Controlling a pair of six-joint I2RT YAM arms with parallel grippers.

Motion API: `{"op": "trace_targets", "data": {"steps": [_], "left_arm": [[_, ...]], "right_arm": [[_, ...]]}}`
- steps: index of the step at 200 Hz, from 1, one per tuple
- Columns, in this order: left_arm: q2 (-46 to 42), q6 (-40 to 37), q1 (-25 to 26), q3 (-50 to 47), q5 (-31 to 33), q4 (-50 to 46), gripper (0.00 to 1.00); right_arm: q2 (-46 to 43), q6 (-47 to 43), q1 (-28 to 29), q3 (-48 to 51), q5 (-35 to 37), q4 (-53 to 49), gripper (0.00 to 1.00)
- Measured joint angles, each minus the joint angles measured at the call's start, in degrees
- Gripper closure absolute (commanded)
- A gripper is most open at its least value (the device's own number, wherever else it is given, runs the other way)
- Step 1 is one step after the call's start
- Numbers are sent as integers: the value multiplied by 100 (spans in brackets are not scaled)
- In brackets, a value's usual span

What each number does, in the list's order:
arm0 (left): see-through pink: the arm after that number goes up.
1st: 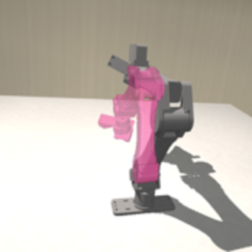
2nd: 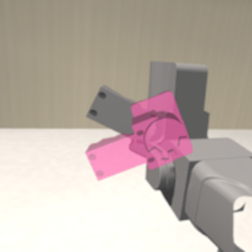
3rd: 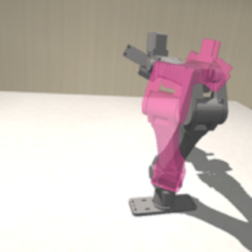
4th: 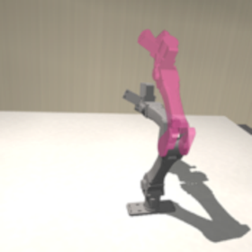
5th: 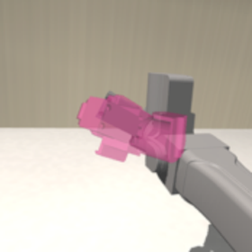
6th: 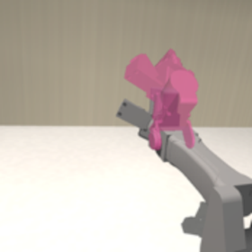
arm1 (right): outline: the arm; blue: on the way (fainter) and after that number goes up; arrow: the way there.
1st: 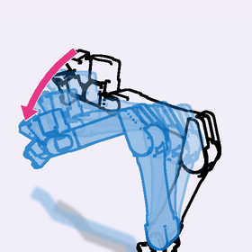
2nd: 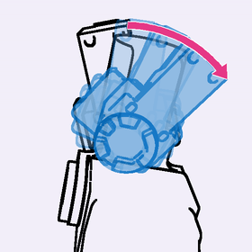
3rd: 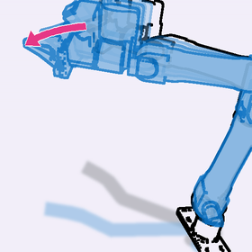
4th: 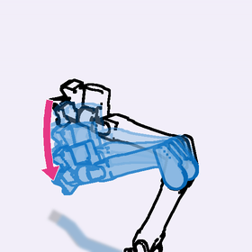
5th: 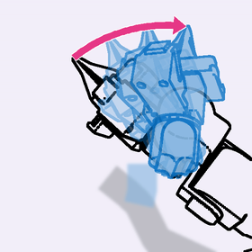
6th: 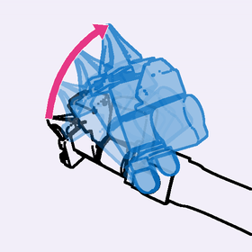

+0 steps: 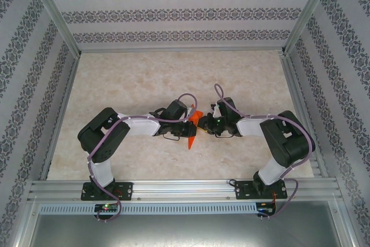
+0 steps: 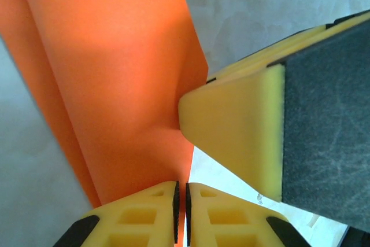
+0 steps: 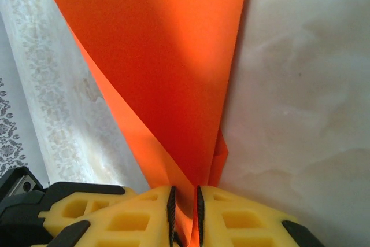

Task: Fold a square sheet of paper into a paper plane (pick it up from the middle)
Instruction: Fold the wing for the fifth time at the center of the table.

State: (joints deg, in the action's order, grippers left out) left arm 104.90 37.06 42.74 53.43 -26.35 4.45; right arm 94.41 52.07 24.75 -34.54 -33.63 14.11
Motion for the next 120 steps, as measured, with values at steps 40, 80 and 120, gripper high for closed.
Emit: {"op": "trace_targets", "data": {"steps": [40, 80, 120], "left_arm": [[0, -68, 0, 0, -20, -37, 84], [-26, -101, 0, 0, -24, -83, 80], [-420, -195, 9, -81, 44, -273, 77]], "right_arm": [[151, -66, 63, -83, -35, 31, 89], [256, -155, 63, -136, -31, 20, 97], [256, -280, 63, -243, 4, -153, 100]]}}
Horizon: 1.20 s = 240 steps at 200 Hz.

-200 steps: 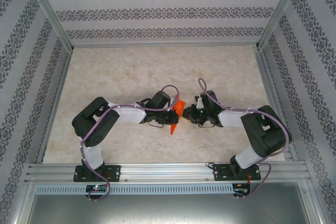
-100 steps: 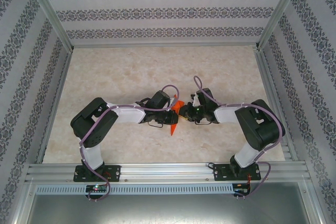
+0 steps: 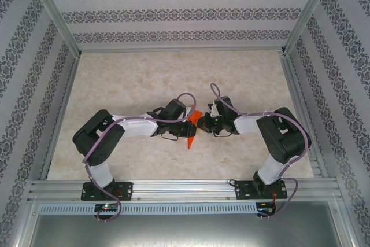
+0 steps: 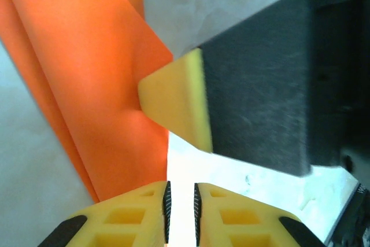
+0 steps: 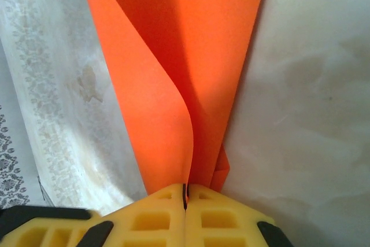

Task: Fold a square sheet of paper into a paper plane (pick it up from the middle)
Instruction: Fold the wing for the fifth time at the center of the table.

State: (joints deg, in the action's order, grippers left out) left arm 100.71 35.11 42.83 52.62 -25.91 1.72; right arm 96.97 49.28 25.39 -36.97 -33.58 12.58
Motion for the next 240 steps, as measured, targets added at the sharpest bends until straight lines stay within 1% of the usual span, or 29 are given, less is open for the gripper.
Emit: {"op": "trace_targets", "data": {"steps": [32, 58, 77, 93, 110, 200, 226, 240], "left_arm": [[-393, -70, 153, -127, 289, -227, 74], [-459, -157, 380, -155, 634, -496, 74], [-457, -197, 479, -203, 809, -601, 76], [-426, -227, 514, -214, 909, -651, 80], [-341, -262, 546, -214, 988, -667, 81], [-94, -442, 686, -157, 1189, -723, 82], [-81, -498, 743, -109, 1279, -780, 80], [-72, -516, 758, -74, 1316, -833, 77]], "right_arm": [[0, -48, 28, -59, 76, -136, 100], [0, -94, 79, -90, 122, -188, 100], [0, -129, 114, -131, 138, -245, 100], [0, -133, 120, -179, 138, -278, 100], [0, -140, 140, -212, 164, -313, 100], [50, -164, 153, -269, 249, -525, 100], [70, -175, 177, -302, 282, -573, 100], [70, -175, 188, -321, 315, -601, 100]]}}
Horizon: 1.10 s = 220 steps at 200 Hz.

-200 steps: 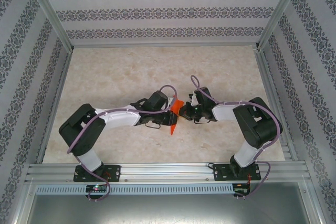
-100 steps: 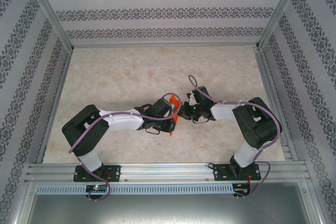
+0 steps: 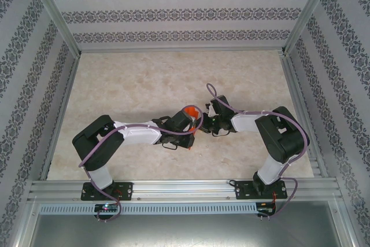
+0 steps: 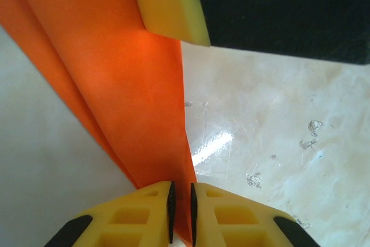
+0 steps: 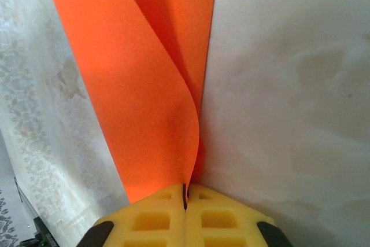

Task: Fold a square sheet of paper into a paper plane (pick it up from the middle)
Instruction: Fold the wing for the fifth time at the center of the table.

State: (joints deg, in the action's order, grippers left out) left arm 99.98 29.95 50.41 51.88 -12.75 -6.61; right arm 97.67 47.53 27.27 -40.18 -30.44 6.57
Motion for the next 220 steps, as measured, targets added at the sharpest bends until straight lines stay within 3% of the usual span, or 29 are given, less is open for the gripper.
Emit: {"op": "trace_targets", "data": {"steps": [110, 220], "left_arm": [[-96, 101, 529, 155, 1054, -726, 72], [44, 170, 726, 428, 1547, -1279, 86]], "right_arm": [[0, -107, 76, -118, 160, -214, 100], [0, -109, 76, -131, 205, -216, 100]]}}
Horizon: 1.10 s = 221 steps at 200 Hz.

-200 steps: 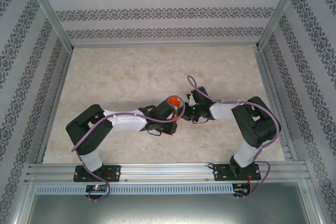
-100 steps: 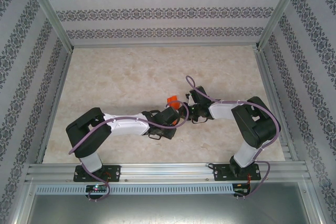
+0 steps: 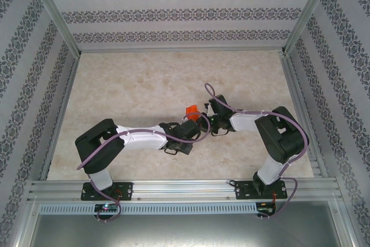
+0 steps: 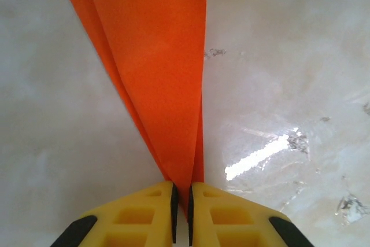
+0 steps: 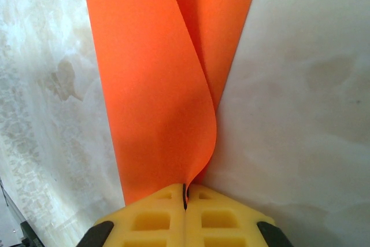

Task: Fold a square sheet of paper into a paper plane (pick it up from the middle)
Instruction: Fold the wing for the fifth time at the center of the table.

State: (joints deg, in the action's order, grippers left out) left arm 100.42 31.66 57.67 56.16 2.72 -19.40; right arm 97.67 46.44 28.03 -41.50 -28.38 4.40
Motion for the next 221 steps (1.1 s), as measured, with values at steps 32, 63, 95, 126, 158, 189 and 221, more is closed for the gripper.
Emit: {"op": "trace_targets", "data": {"steps": [32, 63, 95, 126, 158, 189, 221], "left_arm": [[61, -28, 50, 96, 192, -144, 88], [101, -107, 83, 149, 356, -227, 91], [116, -219, 111, 153, 511, -236, 93], [122, -334, 125, 153, 643, -249, 93], [129, -450, 125, 153, 741, -251, 93], [144, -485, 125, 151, 852, -254, 93], [149, -584, 125, 149, 857, -249, 93]], "right_arm": [[0, -37, -2, 0, -2, -17, 100], [0, -42, -2, -2, -11, -17, 100], [0, -46, -2, -2, -17, -13, 100], [0, -59, -4, -2, -35, 7, 100], [0, -55, -7, -2, -42, 52, 100], [0, -4, -20, 15, -105, 232, 100], [0, 138, -68, 107, -234, 516, 100]]}}
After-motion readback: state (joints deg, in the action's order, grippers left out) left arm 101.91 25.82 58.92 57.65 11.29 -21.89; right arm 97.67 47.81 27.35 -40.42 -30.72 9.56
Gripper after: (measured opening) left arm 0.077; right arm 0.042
